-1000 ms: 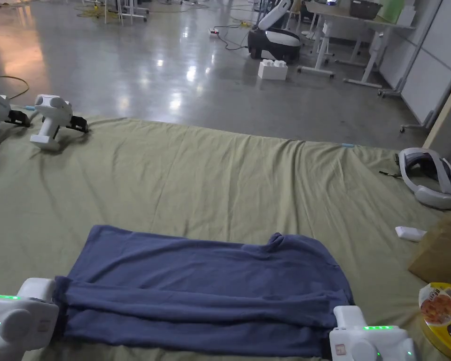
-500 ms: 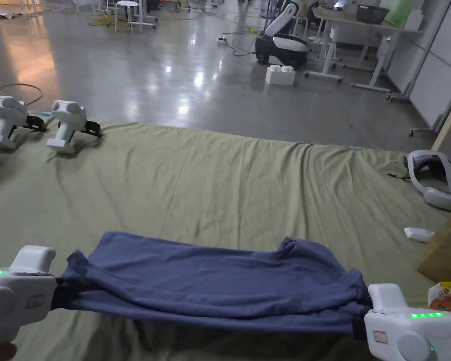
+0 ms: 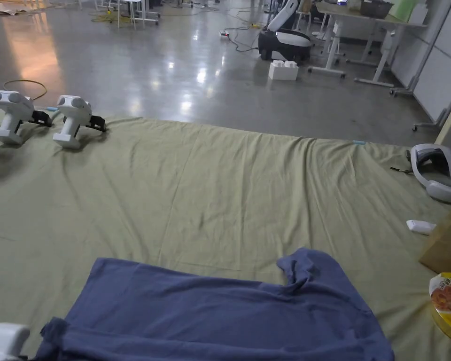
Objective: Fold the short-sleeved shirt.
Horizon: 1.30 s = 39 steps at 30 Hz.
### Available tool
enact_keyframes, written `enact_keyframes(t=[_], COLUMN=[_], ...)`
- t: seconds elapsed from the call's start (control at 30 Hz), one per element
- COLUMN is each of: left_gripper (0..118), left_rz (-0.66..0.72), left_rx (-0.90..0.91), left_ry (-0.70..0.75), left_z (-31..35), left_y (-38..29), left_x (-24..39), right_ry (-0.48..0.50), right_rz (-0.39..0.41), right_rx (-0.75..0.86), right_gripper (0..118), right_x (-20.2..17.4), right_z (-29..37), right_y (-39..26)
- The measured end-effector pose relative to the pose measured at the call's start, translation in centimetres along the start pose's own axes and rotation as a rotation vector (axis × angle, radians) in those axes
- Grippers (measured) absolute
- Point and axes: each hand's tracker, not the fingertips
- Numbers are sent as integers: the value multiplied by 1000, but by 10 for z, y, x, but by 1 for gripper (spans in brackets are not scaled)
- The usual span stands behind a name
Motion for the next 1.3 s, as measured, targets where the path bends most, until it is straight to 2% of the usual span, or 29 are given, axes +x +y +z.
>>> enact_keyframes(t=[0.2, 0.33, 0.37, 0.4, 0.43, 0.47, 0.5, 0.53, 0.6, 0.63, 0.7, 0.93, 1.1, 1.13, 1.17, 1.2, 1.23, 1.3], left_gripper=[9, 9, 9, 9, 10, 12, 17, 30, 59, 64, 64, 64, 61, 55, 41, 22, 17, 17], left_rz=[4, 20, 21, 27, 32, 31, 25, 23, 35, 36, 33, 6, 30, 40, 42, 37, 37, 40], left_rx=[-55, -51, -49, -51, -46, -25, 1, 57, 114, 157, 247, 639, 785, 811, 831, 847, 860, 877], left_ry=[25, 31, 32, 32, 30, 34, 43, 43, 30, 20, 16, 70, 118, 121, 131, 145, 189, 165], left_z=[-30, -27, -25, -22, -18, -13, -8, 0, 12, 18, 29, 65, 77, 80, 82, 84, 84, 86], left_y=[-11, -7, -5, -3, 0, 2, 6, 13, 24, 32, 47, 87, 100, 100, 100, 100, 100, 99], left_x=[5, 7, 7, 7, 8, 8, 10, 12, 17, 21, 30, 80, 105, 107, 110, 112, 116, 114], right_ry=[-19, -36, -55, -83, -81, -82, -88, -105, -122, -121, -122, -90, -88, -91, -83, -86, -95, -109], right_rz=[5, 19, 26, 33, 29, 15, -3, -26, -58, -75, -116, -185, -204, -210, -216, -222, -229, -230], right_rx=[-5, -9, -19, -29, -17, 30, 71, 113, 201, 256, 378, 769, 922, 947, 974, 988, 1006, 1027], right_gripper=[9, 11, 15, 23, 42, 50, 56, 68, 77, 79, 81, 81, 74, 68, 61, 50, 34, 25], right_x=[-9, -11, -11, -10, -8, -5, -3, -1, 2, 2, 2, -30, -58, -62, -65, -67, -70, -74], right_z=[-32, -24, -19, -11, -1, 11, 21, 34, 51, 60, 70, 90, 94, 95, 97, 98, 100, 102], right_y=[-13, -6, -4, -1, 2, 7, 12, 20, 35, 43, 58, 100, 114, 115, 116, 117, 118, 121])
